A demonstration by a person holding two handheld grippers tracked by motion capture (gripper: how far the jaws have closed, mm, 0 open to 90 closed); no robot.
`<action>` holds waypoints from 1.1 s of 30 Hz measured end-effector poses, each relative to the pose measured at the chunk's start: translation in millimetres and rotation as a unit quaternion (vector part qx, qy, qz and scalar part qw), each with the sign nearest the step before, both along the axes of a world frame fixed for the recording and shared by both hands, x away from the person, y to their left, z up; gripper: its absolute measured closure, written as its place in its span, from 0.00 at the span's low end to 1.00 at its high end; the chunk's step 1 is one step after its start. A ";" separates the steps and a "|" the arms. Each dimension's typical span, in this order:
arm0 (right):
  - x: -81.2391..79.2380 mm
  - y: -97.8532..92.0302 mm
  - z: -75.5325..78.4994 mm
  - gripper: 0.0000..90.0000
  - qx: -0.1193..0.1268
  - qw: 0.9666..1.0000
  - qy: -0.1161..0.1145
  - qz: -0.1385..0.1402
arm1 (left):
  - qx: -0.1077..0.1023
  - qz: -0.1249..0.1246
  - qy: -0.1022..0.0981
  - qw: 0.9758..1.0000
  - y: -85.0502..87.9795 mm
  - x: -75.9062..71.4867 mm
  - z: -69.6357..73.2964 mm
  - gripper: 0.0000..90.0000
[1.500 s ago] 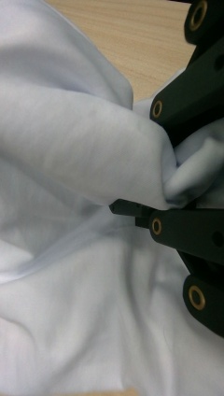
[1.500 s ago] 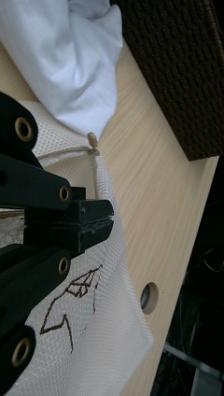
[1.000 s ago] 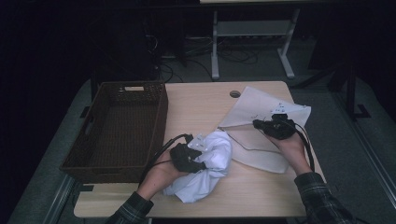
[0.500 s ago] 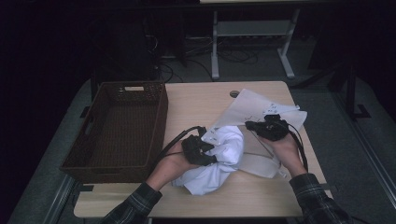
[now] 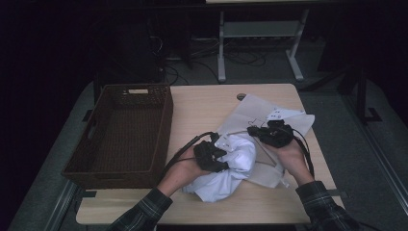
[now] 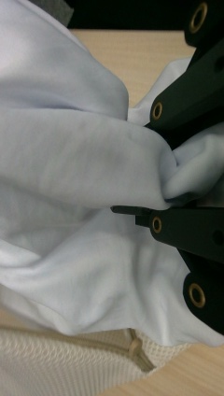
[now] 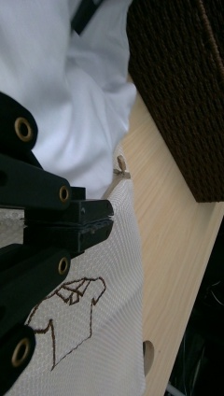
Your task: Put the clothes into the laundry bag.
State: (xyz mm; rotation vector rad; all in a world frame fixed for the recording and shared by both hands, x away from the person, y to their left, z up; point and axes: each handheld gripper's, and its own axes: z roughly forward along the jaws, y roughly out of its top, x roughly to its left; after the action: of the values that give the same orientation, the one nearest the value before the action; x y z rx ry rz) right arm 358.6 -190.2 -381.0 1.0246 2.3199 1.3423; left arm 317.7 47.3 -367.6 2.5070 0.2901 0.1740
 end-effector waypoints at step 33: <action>-10.5 16.3 7.1 0.99 0.020 0.999 0.023 0.029 | 0.010 0.135 0.020 0.991 -12.3 54.7 -42.3 0.85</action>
State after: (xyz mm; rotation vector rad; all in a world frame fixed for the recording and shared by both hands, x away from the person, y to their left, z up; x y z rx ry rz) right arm 348.2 -173.9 -373.9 1.0189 2.3828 1.4076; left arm 372.5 35.0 -410.0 2.4843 0.6477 0.2354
